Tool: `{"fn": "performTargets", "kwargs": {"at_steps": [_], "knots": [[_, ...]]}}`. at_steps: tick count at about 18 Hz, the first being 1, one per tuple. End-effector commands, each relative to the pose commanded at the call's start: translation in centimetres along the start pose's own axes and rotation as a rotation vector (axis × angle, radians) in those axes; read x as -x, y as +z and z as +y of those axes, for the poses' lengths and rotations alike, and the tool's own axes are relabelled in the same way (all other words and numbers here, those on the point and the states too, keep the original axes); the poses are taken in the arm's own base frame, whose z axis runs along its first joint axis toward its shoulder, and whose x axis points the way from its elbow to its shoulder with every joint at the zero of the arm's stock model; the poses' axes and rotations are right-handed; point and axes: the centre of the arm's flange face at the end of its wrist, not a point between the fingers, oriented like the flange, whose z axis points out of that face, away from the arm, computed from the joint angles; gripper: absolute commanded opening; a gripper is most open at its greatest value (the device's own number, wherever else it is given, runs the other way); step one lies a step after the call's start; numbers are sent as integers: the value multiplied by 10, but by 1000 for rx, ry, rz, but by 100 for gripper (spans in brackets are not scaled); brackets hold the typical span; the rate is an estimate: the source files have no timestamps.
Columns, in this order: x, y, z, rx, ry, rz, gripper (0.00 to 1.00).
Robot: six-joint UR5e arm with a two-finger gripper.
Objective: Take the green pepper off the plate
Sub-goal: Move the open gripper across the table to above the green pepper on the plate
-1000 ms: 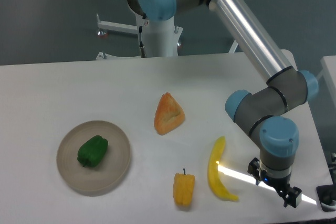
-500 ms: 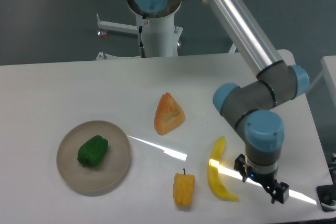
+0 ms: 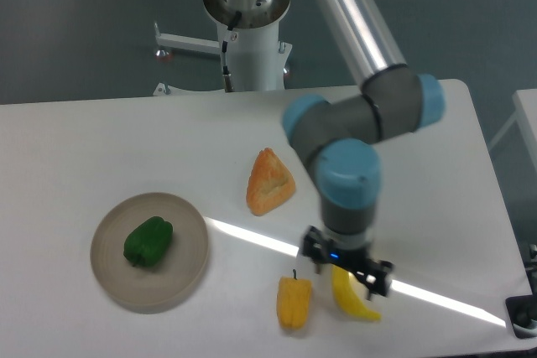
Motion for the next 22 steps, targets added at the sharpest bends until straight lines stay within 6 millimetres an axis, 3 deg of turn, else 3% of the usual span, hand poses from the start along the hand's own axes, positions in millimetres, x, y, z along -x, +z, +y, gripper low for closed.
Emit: {"fn": "performTargets", "kwargs": {"at_steps": [3,8,11,15,18,22], "knots": [[-41,-7,-2,0,-30,29,100],[-105,15,-10,23,-49,98,100],[-130,19,-16,-3,-57,159,100],[-161,31,-2,-4,-38,169,100],[-188,54,5,-10,-5,166,100],[-199,61,5,-7,11,171,100]]}}
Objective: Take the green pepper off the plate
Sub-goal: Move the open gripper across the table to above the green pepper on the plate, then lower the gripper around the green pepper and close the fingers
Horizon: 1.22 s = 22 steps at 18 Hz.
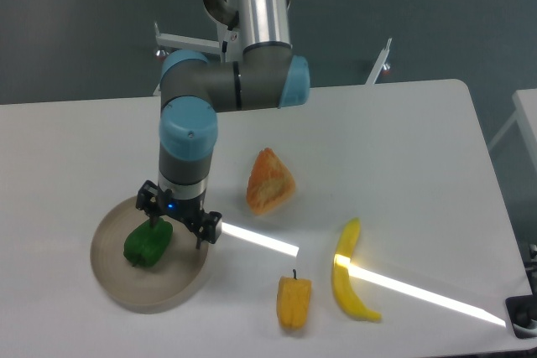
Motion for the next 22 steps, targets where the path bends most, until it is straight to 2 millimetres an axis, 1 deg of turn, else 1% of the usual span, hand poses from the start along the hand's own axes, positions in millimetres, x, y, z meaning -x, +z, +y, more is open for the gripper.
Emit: {"fn": "performTargets", "kwargs": {"at_steps": [4,6,10,12,15,19,22], "knots": [[-8,4,0,8,6,6,100],[-15,8,0,14,17,11,100],[-16,15,0,20,20,15,100],[-21,17,-3,6,29,9,100],[-25,27,-6,4,26,10,100],[-25,32,-6,10,27,13,100],[-27,32,-7,7,32,13,100]]}}
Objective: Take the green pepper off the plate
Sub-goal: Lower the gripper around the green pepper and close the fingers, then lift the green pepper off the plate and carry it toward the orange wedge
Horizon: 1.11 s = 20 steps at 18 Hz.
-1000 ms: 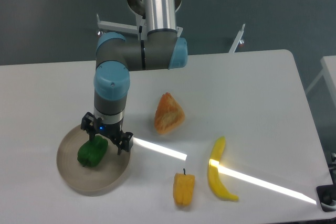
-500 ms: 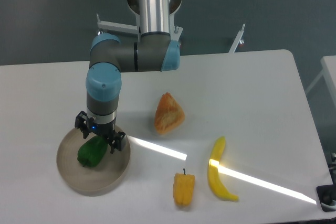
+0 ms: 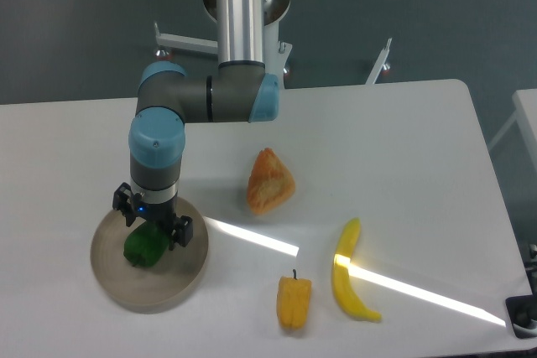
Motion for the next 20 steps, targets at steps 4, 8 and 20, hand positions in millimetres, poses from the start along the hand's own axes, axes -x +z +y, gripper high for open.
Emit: {"fn": "performTargets", "kwargs": {"at_steps": [4,8,20], "knots": [[0,-2,-1,-3,1,-1,48],[1,-7,0,-7,5,-4,28],[81,-110,21,-84,-10,-122,28]]}}
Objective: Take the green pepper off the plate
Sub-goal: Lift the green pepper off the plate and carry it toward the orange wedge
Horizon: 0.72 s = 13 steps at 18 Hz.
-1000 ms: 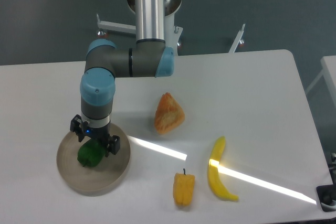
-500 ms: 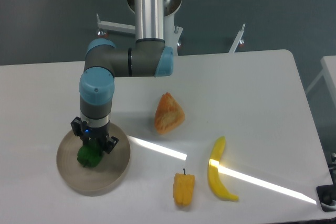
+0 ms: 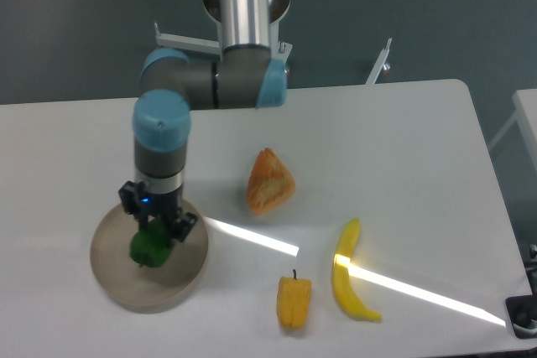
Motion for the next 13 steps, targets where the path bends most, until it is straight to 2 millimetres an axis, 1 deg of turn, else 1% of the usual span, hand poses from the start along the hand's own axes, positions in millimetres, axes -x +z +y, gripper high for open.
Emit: {"fn": "performTargets", "kwargs": {"at_steps": [2,4,6,8,10,13], "knots": [[35,-14,11,10,64,-10,28],[77,-29,28,11,114,-33,29],[114,-44,42,13,166,-53,29],[147,-52,62,44,191,-42,29],[169,-56,78,74,222,-41,29],[196,-60,96,122,240,-76,29]]}}
